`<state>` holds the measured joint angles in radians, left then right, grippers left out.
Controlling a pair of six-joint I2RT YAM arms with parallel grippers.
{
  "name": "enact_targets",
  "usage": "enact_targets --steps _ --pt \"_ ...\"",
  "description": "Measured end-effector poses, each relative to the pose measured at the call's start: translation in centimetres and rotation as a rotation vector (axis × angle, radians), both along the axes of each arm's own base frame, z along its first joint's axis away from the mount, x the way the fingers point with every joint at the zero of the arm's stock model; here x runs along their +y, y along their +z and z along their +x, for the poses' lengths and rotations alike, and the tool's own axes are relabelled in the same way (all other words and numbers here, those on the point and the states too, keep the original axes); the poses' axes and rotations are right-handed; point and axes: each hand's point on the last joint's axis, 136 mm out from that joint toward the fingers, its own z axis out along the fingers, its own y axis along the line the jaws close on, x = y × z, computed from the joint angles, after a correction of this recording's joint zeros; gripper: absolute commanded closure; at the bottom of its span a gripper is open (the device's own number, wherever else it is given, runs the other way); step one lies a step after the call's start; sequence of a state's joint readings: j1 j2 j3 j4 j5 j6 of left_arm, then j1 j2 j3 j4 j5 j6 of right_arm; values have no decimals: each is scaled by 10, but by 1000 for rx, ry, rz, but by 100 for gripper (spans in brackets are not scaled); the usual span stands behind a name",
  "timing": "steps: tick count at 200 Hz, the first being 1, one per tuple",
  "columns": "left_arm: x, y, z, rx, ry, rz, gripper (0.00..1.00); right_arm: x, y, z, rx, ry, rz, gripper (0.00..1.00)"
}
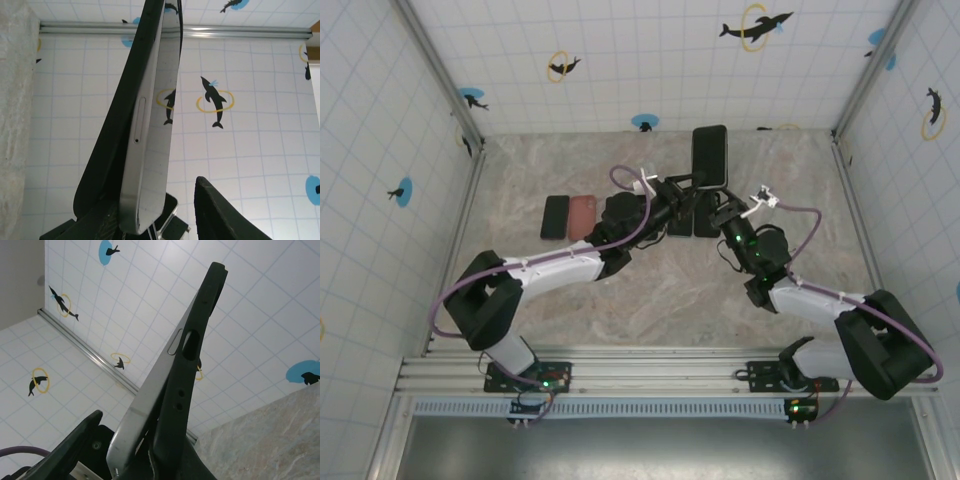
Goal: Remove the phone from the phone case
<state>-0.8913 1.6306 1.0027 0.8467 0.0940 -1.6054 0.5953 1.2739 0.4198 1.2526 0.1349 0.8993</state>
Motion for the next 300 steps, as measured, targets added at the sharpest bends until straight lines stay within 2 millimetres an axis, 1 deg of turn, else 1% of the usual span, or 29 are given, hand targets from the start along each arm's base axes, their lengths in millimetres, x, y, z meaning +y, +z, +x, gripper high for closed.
enact_targets --steps 30,49,69,81,110,131,154,182,203,221,240,261,287,300 --pt "4 0 6 5 43 -3 73 3 -2 -5 -2 8 1 100" --pt "2 1 10 5 53 -6 81 3 -4 -8 1 4 0 100" --pt "-6 0 14 4 47 -6 95 -1 -3 -8 -2 -17 7 100" --pt "-10 0 14 4 38 -7 100 -5 -3 -8 -1 -37 11 100" --pt "-14 2 11 0 23 -7 100 -10 -4 -8 3 -70 -13 100" --pt "-15 1 10 1 11 -3 100 -14 -10 -5 20 -95 -52 100" --pt "-17 2 7 -3 -10 -4 100 -22 -24 3 60 -122 -116 100" --pt "-21 2 -1 -11 -61 -2 100 -38 -42 15 114 -155 -180 100" --pt "-14 -4 -12 -9 -76 -4 100 -42 -53 19 147 -156 -218 100" --pt "-9 -7 -24 -9 -104 -5 100 -45 -63 20 177 -163 -252 100" --pt "-11 -5 -33 -17 -135 -9 100 -54 -60 21 173 -184 -258 100" --pt "-12 -1 -33 -31 -138 -25 100 -52 -55 19 149 -172 -262 100" --pt "-24 4 -23 -41 -137 -49 100 -47 -49 17 128 -168 -253 100" --pt "-31 4 -17 -40 -135 -52 100 -44 -47 15 119 -171 -246 100"
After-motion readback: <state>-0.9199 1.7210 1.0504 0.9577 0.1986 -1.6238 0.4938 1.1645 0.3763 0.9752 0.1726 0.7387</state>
